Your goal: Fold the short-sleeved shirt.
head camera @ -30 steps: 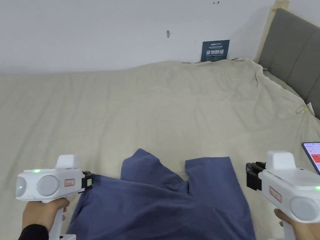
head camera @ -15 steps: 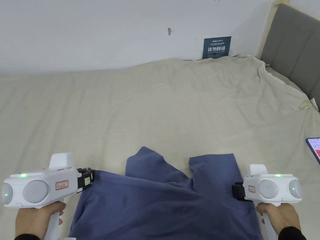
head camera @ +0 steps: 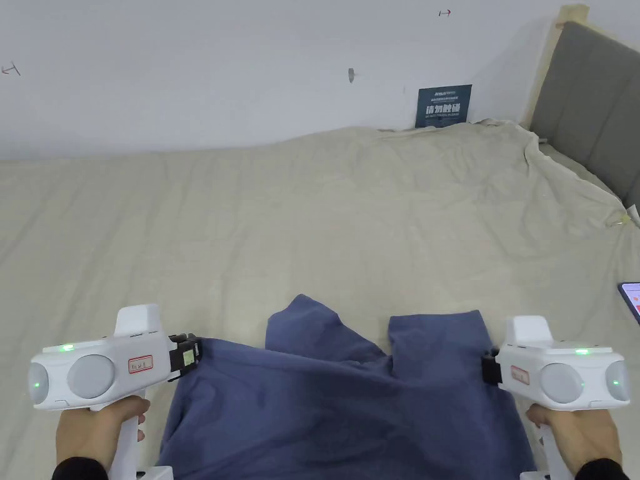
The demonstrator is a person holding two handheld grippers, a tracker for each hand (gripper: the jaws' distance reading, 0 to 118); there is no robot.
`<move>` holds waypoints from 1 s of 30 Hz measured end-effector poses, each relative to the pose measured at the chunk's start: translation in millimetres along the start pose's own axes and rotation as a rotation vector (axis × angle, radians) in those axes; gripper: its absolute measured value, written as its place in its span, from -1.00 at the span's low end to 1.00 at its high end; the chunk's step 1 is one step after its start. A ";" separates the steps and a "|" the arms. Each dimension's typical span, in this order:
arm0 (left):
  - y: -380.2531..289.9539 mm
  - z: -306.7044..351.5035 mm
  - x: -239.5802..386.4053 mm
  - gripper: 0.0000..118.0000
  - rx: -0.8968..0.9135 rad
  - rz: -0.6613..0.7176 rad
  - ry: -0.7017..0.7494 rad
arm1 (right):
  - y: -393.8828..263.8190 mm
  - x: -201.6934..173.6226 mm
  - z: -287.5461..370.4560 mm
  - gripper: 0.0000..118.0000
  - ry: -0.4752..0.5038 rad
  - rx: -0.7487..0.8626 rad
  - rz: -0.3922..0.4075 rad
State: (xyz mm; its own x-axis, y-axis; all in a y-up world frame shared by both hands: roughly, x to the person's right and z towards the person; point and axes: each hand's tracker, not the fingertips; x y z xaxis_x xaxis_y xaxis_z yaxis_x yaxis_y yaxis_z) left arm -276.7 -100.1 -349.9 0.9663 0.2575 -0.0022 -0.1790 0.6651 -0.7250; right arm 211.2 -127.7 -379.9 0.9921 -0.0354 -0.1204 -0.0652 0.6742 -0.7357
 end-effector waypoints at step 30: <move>290.2 215.0 20.0 -1.00 0.532 -0.244 0.263 | 328.1 -55.4 186.0 -0.99 0.187 0.756 0.043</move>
State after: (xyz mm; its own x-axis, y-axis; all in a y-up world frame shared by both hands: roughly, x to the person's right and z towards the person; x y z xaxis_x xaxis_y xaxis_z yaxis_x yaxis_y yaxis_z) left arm -349.1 248.8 -412.2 0.9918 -0.0814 -0.0984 0.0503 0.9572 -0.2851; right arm 154.8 232.7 -490.6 0.9514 -0.0762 -0.2985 0.0540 0.9952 -0.0820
